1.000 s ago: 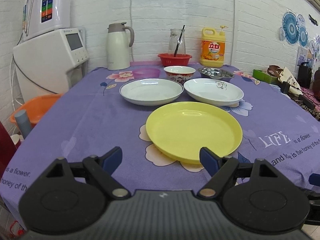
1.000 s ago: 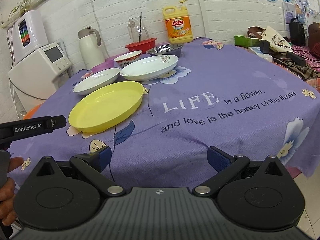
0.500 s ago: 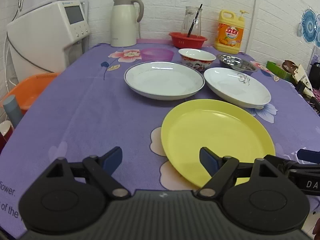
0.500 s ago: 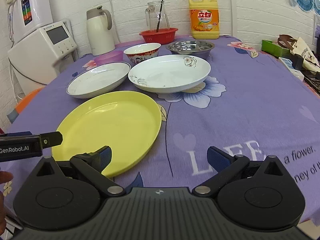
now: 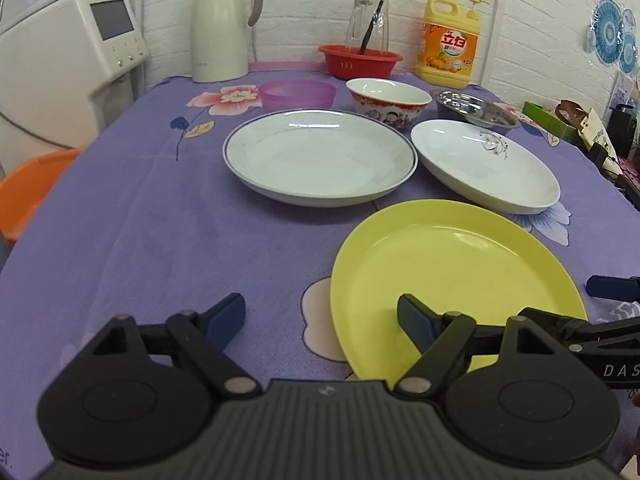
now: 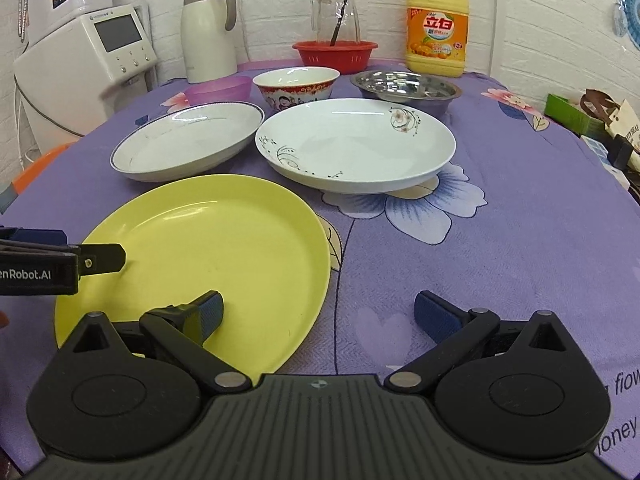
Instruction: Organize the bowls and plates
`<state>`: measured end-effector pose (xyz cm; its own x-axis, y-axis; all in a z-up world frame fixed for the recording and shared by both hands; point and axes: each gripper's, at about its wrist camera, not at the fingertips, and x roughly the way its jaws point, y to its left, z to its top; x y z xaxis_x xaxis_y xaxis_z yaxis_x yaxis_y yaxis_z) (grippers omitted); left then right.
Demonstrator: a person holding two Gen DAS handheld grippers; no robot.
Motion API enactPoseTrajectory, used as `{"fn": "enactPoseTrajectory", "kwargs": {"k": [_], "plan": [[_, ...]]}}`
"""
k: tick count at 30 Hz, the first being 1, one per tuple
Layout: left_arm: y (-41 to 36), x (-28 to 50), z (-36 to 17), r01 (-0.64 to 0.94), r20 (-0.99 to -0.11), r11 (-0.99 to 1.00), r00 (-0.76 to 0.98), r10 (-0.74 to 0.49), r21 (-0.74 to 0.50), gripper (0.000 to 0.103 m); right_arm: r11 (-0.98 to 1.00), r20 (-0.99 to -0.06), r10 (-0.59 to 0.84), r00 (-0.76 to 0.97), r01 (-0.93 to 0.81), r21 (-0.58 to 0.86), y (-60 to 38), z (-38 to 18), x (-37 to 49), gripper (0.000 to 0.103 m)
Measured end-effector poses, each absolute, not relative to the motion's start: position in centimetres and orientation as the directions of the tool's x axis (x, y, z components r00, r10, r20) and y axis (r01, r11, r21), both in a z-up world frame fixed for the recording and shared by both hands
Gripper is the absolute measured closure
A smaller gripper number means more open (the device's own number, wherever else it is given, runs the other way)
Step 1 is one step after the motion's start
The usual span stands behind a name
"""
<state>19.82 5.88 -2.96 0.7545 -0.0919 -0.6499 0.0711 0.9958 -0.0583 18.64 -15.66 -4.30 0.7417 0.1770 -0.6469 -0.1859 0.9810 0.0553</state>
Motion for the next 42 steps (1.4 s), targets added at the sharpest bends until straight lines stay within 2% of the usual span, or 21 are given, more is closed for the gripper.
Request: {"fn": "enactPoseTrajectory", "kwargs": {"k": [2, 6, 9, 11, 12, 16, 21, 28, 36, 42], "plan": [[5.7, 19.7, -2.6, 0.087, -0.638, 0.995, 0.763, -0.098, -0.049, 0.024, 0.973, -0.633, 0.225, 0.741, -0.207, 0.104, -15.6, -3.7, 18.7, 0.0], [5.1, 20.0, -2.5, 0.116, -0.642, 0.992, 0.758, -0.118, -0.046, 0.026, 0.973, -0.633, 0.209, 0.746, -0.221, 0.061, -14.4, -3.6, 18.7, 0.0], [5.1, 20.1, -2.8, 0.115, -0.649, 0.992, 0.751, -0.123, -0.055, 0.027, 0.968, -0.638, 0.244, 0.731, -0.224, 0.113, -14.7, -3.8, 18.7, 0.0], [5.0, 20.3, -3.2, 0.118, -0.662, 0.99, 0.736, -0.142, -0.081, 0.027, 0.971, -0.636, 0.232, 0.736, -0.22, 0.099, -14.6, -4.0, 18.7, 0.0], [4.9, 20.4, -3.4, 0.118, -0.669, 0.988, 0.728, -0.152, -0.096, 0.031, 0.972, -0.635, 0.224, 0.74, -0.219, 0.088, -14.5, -4.1, 18.7, 0.0], [4.2, 20.2, -3.3, 0.12, -0.653, 0.985, 0.738, -0.17, -0.12, 0.059, 0.97, -0.622, 0.232, 0.748, -0.229, 0.086, -14.3, -4.3, 18.5, 0.0], [3.4, 19.8, -3.5, 0.092, -0.634, 0.989, 0.76, -0.146, -0.118, 0.068, 0.963, -0.572, 0.247, 0.782, -0.266, 0.052, -13.3, -4.7, 17.5, 0.0], [5.3, 18.5, -3.0, 0.043, -0.652, 0.991, 0.749, -0.116, -0.128, 0.07, 0.955, -0.573, 0.287, 0.767, -0.279, 0.105, -12.0, -4.0, 16.7, 0.0], [10.1, 16.1, -2.1, -0.093, -0.648, 0.993, 0.761, 0.023, -0.074, 0.071, 0.904, -0.568, 0.404, 0.717, -0.409, 0.127, -6.8, -3.7, 16.5, 0.0], [10.8, 17.0, -2.1, -0.088, -0.641, 0.992, 0.768, 0.006, -0.095, 0.071, 0.908, -0.566, 0.385, 0.729, -0.409, 0.091, -5.9, -3.4, 17.3, 0.0]]}}
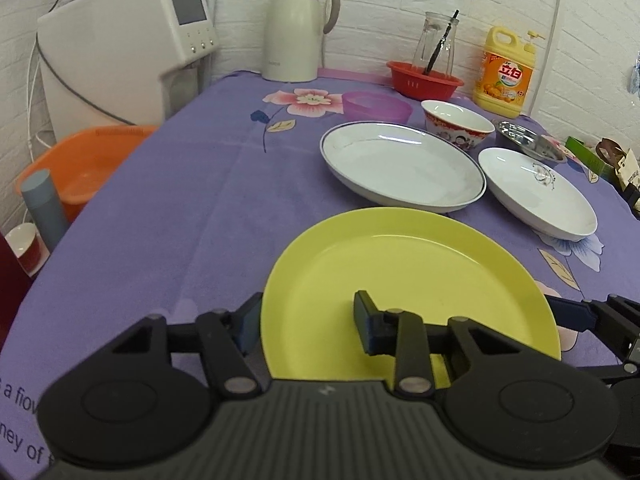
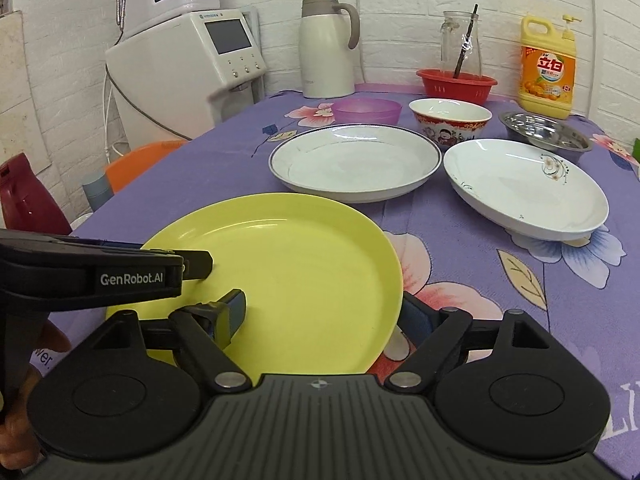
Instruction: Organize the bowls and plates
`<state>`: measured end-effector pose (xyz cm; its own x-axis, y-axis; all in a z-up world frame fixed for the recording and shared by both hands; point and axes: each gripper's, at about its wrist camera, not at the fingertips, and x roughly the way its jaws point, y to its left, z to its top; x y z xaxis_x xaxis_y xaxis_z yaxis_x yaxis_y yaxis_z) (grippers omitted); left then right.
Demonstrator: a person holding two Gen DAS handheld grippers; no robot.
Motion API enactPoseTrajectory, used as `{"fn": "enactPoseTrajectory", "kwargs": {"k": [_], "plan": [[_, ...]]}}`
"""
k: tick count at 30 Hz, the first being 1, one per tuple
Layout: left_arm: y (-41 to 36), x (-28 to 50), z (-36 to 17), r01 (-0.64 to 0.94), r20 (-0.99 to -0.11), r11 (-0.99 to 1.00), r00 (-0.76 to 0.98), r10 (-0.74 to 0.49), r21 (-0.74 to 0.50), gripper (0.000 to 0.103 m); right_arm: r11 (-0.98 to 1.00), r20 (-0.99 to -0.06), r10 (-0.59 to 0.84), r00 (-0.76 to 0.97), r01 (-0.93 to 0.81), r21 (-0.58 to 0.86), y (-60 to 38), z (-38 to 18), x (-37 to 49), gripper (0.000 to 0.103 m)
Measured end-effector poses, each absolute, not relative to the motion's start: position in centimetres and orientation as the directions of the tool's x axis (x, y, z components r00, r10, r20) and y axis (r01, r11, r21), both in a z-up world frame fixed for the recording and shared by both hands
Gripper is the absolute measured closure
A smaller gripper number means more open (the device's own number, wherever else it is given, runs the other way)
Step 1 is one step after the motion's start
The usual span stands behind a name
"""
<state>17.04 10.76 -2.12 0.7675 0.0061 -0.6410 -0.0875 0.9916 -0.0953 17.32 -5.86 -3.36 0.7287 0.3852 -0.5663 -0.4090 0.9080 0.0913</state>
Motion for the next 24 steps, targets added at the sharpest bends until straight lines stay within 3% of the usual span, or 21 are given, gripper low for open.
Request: {"fn": "enactPoseTrajectory", "kwargs": {"k": [6, 8, 9, 10, 19, 24], "plan": [[10.0, 17.6, -3.3, -0.058, -0.638, 0.994, 0.77, -0.014, -0.092, 0.067, 0.91, -0.592, 0.367, 0.718, -0.408, 0.07, -6.3, -4.4, 17.6, 0.0], [10.3, 17.8, -3.2, -0.044, -0.643, 0.993, 0.765, -0.04, -0.114, 0.052, 0.907, -0.591, 0.382, 0.711, -0.411, 0.091, -6.6, -4.3, 17.6, 0.0], [10.7, 17.9, -3.0, -0.043, -0.642, 0.988, 0.764, -0.062, -0.147, 0.036, 0.903, -0.589, 0.403, 0.701, -0.411, 0.128, -7.0, -4.0, 17.7, 0.0], [11.2, 17.9, -2.7, -0.05, -0.633, 0.984, 0.771, -0.072, -0.173, 0.029, 0.897, -0.582, 0.425, 0.693, -0.408, 0.169, -7.7, -3.6, 17.9, 0.0], [14.5, 22.0, 1.7, -0.127, -0.56, 0.968, 0.828, -0.015, -0.215, 0.027, 0.906, -0.452, 0.417, 0.789, -0.402, 0.133, -10.1, 1.5, 23.6, 0.0], [14.8, 24.4, 2.0, -0.15, -0.57, 0.97, 0.821, 0.016, -0.19, 0.027, 0.893, -0.478, 0.433, 0.764, -0.435, 0.115, -8.9, 1.1, 31.1, 0.0]]}}
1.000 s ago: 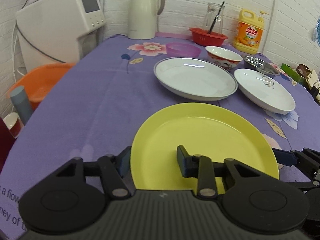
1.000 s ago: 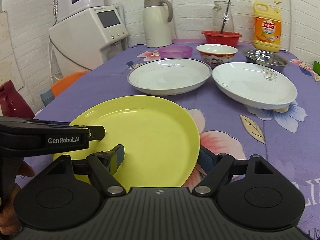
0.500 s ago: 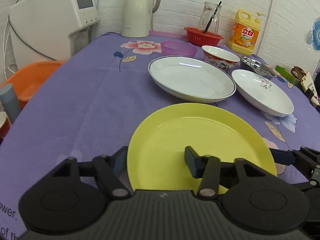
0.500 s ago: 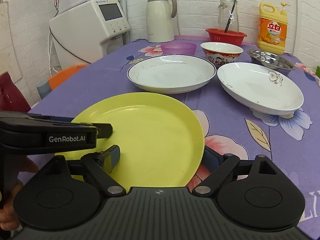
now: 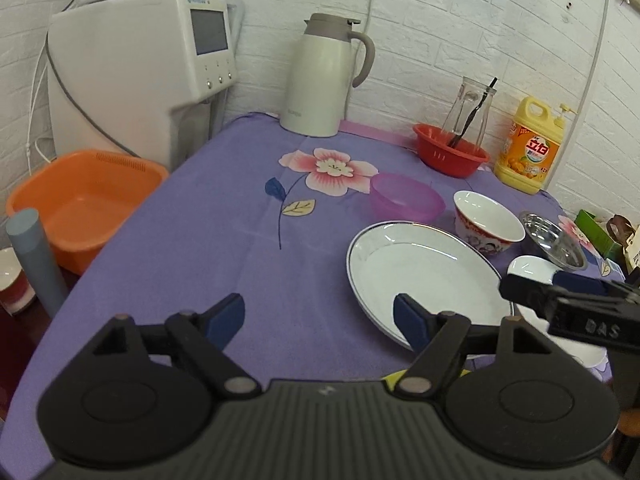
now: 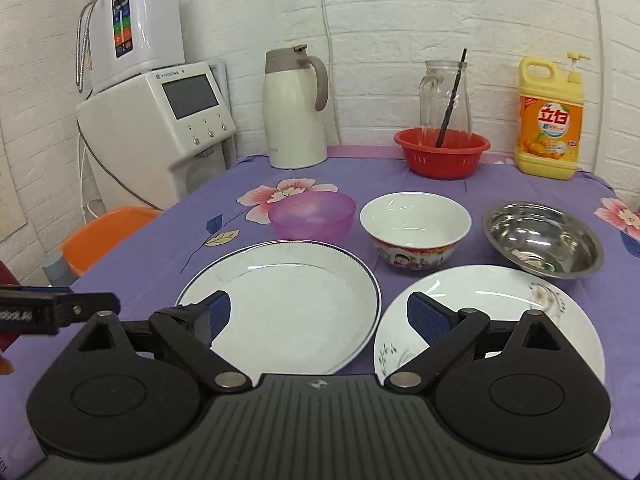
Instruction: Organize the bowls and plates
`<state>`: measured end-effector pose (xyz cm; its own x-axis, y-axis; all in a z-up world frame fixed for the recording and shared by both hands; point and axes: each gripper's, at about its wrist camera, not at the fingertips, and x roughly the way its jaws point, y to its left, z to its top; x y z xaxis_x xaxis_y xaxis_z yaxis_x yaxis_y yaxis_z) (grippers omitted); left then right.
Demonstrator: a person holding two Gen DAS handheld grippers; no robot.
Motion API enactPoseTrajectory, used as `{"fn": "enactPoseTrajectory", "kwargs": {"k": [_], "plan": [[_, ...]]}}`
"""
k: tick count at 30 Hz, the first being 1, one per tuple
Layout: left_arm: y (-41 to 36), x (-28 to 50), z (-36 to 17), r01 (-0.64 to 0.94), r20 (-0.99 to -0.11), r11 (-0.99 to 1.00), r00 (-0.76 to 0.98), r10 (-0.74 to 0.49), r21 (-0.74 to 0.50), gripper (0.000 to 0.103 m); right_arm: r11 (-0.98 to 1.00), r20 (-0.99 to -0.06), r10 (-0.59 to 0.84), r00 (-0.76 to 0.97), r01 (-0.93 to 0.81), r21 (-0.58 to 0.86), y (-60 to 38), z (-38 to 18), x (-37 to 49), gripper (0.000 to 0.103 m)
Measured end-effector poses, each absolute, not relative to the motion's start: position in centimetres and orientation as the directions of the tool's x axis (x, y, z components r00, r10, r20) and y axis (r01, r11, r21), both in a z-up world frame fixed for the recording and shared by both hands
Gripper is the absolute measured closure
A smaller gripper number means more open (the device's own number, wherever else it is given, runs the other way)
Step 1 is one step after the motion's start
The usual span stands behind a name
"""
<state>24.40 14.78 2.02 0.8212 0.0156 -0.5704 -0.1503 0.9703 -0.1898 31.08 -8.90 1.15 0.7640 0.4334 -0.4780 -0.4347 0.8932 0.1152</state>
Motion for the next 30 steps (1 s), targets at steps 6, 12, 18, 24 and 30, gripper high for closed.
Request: {"fn": "enactPoseTrajectory", "kwargs": {"k": [6, 12, 18, 24, 30], "plan": [[15.6, 27.0, 0.5, -0.166, -0.615, 0.971, 0.788, 0.026, -0.171, 0.027, 0.879, -0.569, 0.458, 0.683, -0.441, 0.179, -7.8, -0.5, 37.6, 0.0], [17.0, 28.9, -0.7, -0.171, -0.637, 0.965, 0.771, 0.006, -0.198, 0.027, 0.861, -0.629, 0.472, 0.617, -0.476, 0.179, -5.9, -2.0, 38.8, 0.0], [18.0, 28.8, -1.1, -0.188, -0.641, 0.963, 0.767, 0.021, -0.194, 0.027, 0.861, -0.643, 0.459, 0.613, -0.485, 0.152, -3.8, -2.1, 38.8, 0.0], [18.1, 29.2, -1.1, -0.203, -0.645, 0.961, 0.763, 0.034, -0.189, 0.027, 0.841, -0.613, 0.493, 0.618, -0.519, 0.153, -3.4, -1.6, 37.5, 0.0], [16.4, 32.3, -1.8, -0.168, -0.661, 0.968, 0.75, 0.003, -0.186, 0.027, 0.83, -0.608, 0.519, 0.6, -0.523, 0.193, -5.0, -1.9, 35.9, 0.0]]}}
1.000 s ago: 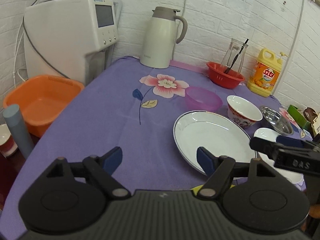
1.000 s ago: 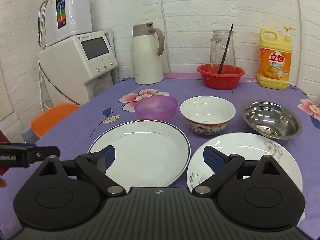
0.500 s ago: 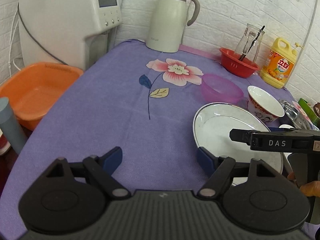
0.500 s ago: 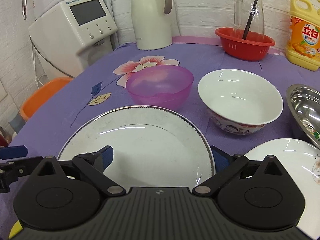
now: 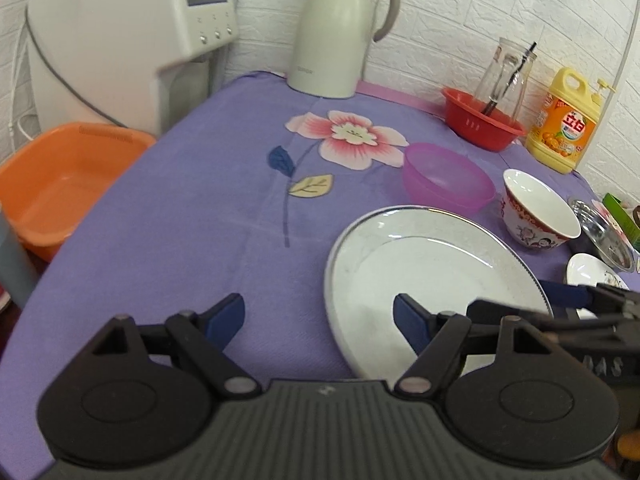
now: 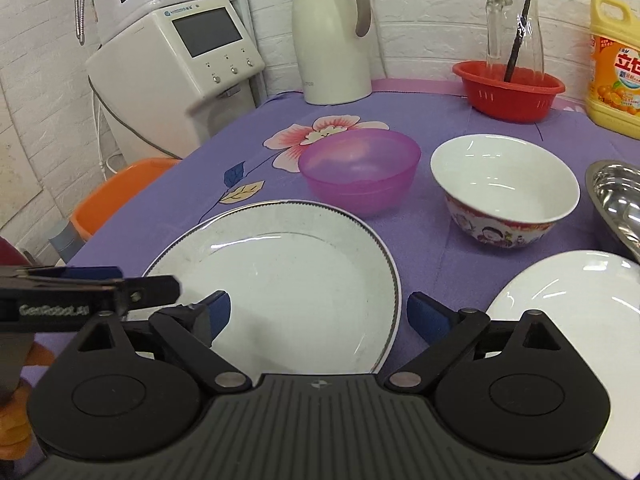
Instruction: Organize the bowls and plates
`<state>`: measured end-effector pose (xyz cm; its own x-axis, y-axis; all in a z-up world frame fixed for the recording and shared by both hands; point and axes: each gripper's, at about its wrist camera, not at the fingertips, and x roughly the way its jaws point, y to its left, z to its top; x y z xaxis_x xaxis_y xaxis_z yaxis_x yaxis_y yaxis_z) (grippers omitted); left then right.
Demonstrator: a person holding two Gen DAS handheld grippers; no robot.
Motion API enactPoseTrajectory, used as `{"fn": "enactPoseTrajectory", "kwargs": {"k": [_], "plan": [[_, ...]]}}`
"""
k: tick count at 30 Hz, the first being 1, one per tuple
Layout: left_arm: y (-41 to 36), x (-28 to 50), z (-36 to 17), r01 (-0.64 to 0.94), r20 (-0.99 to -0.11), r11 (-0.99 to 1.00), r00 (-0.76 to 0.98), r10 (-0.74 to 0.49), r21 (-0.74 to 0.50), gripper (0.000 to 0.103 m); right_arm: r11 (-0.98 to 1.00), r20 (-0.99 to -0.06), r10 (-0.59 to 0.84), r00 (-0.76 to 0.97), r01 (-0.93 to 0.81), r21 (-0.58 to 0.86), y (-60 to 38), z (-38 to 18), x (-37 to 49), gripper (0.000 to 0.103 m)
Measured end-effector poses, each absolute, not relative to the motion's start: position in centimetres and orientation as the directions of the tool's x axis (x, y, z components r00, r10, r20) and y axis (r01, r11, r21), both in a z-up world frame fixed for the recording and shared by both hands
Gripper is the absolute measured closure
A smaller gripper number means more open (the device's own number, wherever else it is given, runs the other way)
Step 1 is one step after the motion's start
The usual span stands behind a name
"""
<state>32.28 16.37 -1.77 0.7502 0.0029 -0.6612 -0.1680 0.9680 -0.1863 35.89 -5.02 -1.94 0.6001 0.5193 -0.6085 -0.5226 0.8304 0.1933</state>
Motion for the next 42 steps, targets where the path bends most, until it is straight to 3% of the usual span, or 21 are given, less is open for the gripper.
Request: {"fn": "enactPoseTrajectory", "kwargs": {"k": [4, 20, 23, 25, 27, 30, 33, 36, 42], "plan": [[15.5, 33.5, -2.1, -0.147, -0.657, 0.974, 0.753, -0.002, -0.171, 0.027, 0.806, -0.598, 0.564, 0.57, -0.538, 0.248, -5.3, -2.5, 35.7, 0.0], [15.0, 34.5, -2.9, -0.104, -0.692, 0.989, 0.722, 0.005, -0.102, 0.027, 0.816, -0.671, 0.46, 0.582, -0.574, 0.061, -3.1, -3.3, 35.6, 0.0], [14.8, 34.4, -2.9, -0.087, -0.684, 0.991, 0.73, -0.004, -0.099, 0.032, 0.817, -0.685, 0.452, 0.571, -0.574, 0.061, -3.0, -3.2, 35.5, 0.0], [14.6, 34.2, -2.8, -0.05, -0.676, 0.992, 0.735, -0.041, -0.114, 0.045, 0.811, -0.694, 0.456, 0.557, -0.581, 0.066, -3.0, -3.1, 35.5, 0.0], [14.1, 34.2, -2.8, -0.013, -0.666, 0.994, 0.743, -0.065, -0.11, 0.051, 0.806, -0.695, 0.461, 0.552, -0.587, 0.069, -2.9, -3.0, 35.3, 0.0], [13.8, 34.5, -2.6, -0.032, -0.675, 0.994, 0.736, -0.046, -0.103, 0.052, 0.824, -0.707, 0.436, 0.557, -0.563, 0.065, -2.2, -2.9, 35.4, 0.0], [13.7, 34.7, -2.0, -0.05, -0.684, 0.994, 0.729, -0.031, -0.098, 0.061, 0.841, -0.707, 0.441, 0.552, -0.529, 0.111, -2.4, -2.5, 35.3, 0.0], [13.1, 34.4, -0.4, -0.054, -0.656, 0.998, 0.755, 0.018, -0.035, 0.062, 0.842, -0.678, 0.47, 0.565, -0.518, 0.151, -2.7, -1.6, 34.4, 0.0], [12.4, 32.9, 1.6, -0.029, -0.618, 0.999, 0.786, -0.003, -0.041, 0.062, 0.854, -0.635, 0.457, 0.623, -0.506, 0.119, -3.4, 0.5, 32.6, 0.0]]}}
